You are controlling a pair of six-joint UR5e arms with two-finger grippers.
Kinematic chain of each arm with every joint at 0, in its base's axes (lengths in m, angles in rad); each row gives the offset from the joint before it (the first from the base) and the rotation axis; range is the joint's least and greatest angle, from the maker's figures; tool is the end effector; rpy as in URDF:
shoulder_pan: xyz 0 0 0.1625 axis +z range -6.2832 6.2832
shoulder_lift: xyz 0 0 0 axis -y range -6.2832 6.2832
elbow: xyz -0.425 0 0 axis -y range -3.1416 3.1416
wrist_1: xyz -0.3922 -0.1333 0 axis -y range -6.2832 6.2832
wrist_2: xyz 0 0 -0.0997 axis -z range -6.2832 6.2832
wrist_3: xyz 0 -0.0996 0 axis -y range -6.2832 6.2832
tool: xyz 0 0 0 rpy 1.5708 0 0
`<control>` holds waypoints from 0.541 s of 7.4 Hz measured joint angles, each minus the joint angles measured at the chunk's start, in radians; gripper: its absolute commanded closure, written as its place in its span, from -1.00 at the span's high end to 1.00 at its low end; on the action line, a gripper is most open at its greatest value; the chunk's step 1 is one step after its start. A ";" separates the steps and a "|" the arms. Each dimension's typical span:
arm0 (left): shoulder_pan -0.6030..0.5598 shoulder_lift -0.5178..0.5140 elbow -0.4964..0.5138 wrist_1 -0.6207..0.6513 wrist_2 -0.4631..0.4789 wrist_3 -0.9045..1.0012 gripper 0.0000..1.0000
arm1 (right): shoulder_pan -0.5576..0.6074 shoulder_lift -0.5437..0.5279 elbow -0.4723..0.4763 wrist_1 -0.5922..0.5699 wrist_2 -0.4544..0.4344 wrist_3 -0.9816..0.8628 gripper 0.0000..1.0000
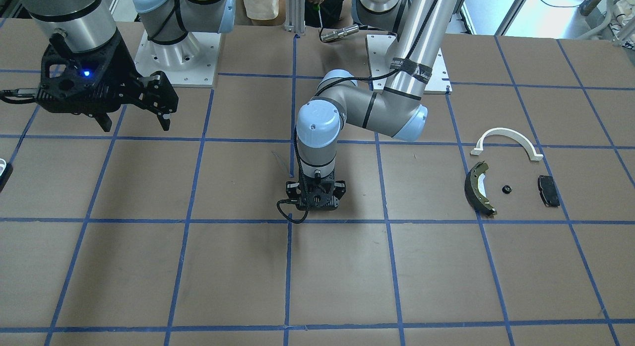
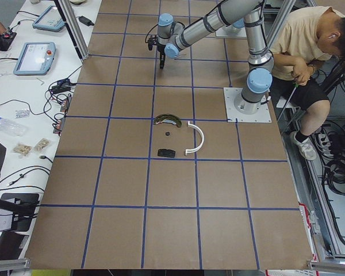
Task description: Place bearing gear from tray to pile
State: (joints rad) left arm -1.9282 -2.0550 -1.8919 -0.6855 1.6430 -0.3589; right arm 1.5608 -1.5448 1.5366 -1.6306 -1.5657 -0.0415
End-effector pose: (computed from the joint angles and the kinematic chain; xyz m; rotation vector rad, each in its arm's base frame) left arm -0.3200 -0.4963 0.1648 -0.0068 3.0982 -0.1553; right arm 0.1287 -0.5108 0.4980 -0.0497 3.1360 -0.1069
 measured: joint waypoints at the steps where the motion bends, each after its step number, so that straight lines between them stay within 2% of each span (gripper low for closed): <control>1: 0.000 -0.001 0.001 0.000 0.003 0.000 -1.00 | -0.004 0.000 0.001 0.002 0.001 0.015 1.00; 4: 0.008 0.018 0.010 -0.009 0.007 0.001 -1.00 | -0.021 0.000 0.002 0.007 -0.006 0.026 1.00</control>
State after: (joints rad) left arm -1.9197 -2.0367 -1.8822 -0.6946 1.6498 -0.3576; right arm 1.5398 -1.5447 1.5385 -1.6237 -1.5717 -0.0158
